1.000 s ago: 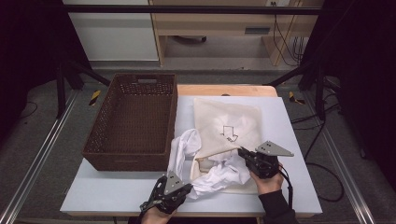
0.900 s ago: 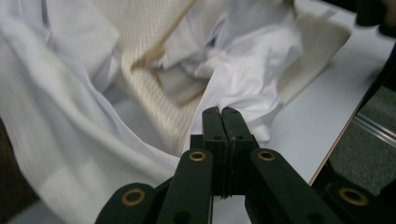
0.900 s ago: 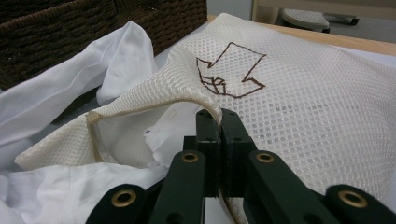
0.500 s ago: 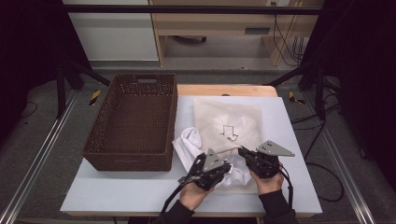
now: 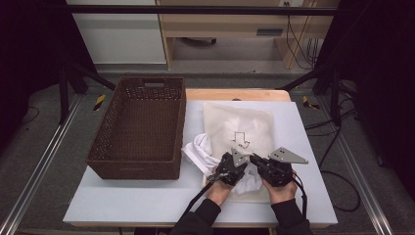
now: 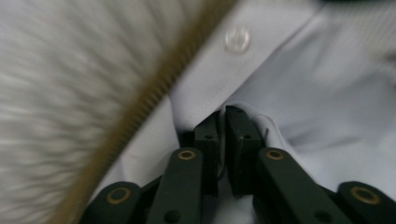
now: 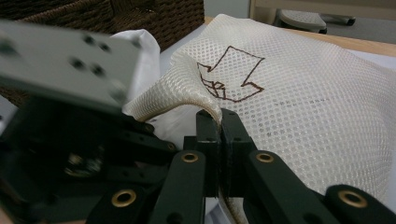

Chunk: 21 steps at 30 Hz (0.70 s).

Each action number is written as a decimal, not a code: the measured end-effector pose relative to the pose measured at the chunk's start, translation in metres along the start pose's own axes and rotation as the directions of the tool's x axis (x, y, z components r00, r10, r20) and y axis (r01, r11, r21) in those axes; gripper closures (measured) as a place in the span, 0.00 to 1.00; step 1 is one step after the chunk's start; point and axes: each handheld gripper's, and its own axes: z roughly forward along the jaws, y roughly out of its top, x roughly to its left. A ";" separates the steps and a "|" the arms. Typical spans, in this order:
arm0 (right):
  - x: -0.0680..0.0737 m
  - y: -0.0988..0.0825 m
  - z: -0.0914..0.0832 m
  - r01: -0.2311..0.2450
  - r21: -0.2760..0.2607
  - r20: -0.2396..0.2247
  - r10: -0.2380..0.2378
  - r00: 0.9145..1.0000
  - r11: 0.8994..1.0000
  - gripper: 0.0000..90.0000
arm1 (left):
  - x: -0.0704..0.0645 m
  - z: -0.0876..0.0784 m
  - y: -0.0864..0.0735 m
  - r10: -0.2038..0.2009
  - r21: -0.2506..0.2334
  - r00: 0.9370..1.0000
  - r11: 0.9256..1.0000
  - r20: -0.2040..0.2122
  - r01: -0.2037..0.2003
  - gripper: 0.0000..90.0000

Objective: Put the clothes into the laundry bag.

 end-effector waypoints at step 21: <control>-0.002 -0.001 0.000 -0.001 0.005 0.004 0.001 1.000 1.000 0.98 | -0.003 -0.100 -0.021 0.078 0.046 0.992 0.996 0.098 -0.082 0.28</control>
